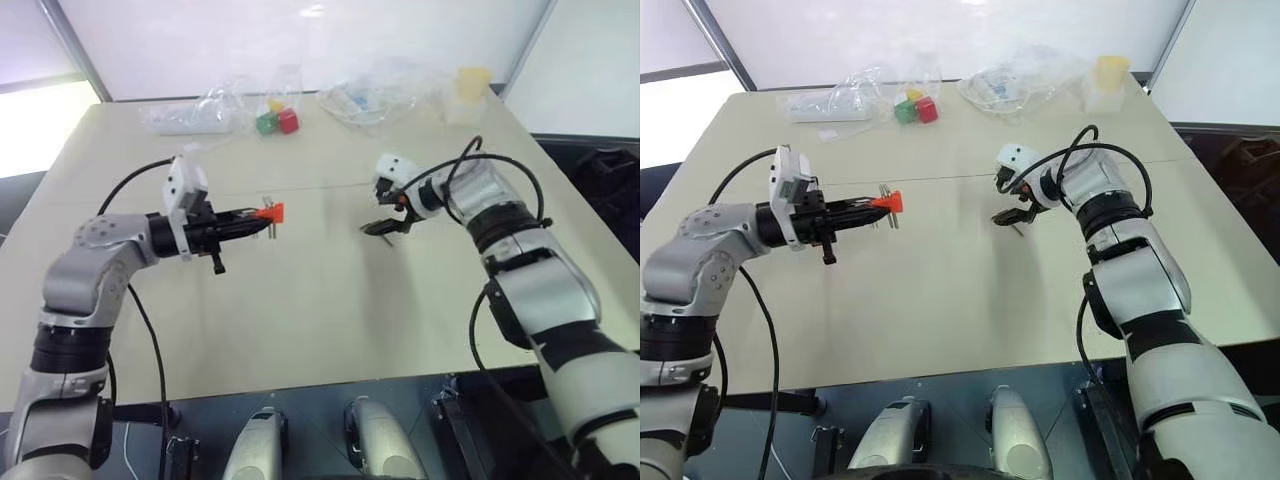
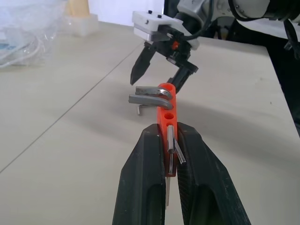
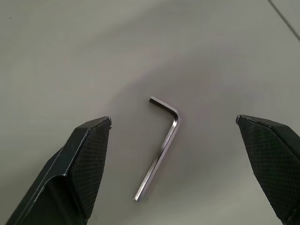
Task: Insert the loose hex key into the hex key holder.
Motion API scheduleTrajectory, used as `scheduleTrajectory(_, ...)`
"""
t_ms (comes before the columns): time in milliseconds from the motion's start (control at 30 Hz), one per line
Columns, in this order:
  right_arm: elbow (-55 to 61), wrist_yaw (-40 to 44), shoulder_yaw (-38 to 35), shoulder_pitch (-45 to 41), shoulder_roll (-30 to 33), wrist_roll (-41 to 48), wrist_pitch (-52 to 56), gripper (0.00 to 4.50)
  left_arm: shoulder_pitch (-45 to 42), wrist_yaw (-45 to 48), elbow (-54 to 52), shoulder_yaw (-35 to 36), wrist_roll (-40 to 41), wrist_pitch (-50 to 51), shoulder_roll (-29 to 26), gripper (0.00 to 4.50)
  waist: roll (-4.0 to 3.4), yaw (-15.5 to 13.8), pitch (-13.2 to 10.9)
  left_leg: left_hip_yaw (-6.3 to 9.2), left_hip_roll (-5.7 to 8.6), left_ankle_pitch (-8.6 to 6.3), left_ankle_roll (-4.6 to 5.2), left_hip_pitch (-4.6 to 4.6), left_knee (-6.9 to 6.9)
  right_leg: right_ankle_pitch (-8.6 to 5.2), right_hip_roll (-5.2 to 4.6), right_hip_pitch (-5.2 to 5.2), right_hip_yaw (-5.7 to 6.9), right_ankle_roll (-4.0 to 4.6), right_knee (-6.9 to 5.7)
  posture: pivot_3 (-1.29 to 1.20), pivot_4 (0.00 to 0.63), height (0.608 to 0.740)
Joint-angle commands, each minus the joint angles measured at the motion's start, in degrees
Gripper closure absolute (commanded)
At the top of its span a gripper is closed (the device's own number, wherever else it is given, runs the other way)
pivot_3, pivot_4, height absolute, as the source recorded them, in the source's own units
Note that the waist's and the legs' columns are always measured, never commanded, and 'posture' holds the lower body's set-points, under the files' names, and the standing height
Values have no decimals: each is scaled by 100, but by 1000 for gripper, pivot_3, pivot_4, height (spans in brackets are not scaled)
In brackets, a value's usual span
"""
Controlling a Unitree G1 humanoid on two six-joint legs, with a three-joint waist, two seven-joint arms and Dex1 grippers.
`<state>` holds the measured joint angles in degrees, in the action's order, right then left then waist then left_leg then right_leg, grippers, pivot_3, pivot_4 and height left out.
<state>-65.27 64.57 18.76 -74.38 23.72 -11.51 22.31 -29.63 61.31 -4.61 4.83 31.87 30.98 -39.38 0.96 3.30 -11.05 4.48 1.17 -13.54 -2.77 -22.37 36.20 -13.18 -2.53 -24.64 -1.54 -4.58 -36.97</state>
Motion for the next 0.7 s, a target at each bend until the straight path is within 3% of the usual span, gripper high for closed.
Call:
scheduleTrajectory(33, -311, -205, -91, -220, -105, -68, -58, 64, 3, -43, -202, 99, 46, -72, -26, 4500, 0, 10, 0, 0, 0, 0, 0, 0, 0, 0, 0, 0, 0, 0, 0, 0, 150, 740)
scheduleTrajectory(433, -878, -803, 76, -79, -359, -580, -605, 64, 158, -203, -388, 163, 76, -37, -67, 4500, 0, 69, 0, 0, 2, 0, 0, 2, 2, 0, -1, 2, -1, -1, -3, 0, 150, 740)
scheduleTrajectory(500, -913, -840, 99, -48, -371, -625, -641, 862, 207, -229, -443, 186, 79, -33, -85, 4500, 0, 69, 0, 0, 1, 0, 0, 6, 2, 1, -1, 4, -1, -1, -6, 0, 150, 740)
scheduleTrajectory(700, -949, -755, 172, 6, -414, -744, -673, 3888, 267, -286, -502, 254, 98, -27, -130, 4500, 1, 60, 0, 3, 1, 0, 0, 8, 13, 0, 2, 12, -1, 0, -8, 0, 150, 740)
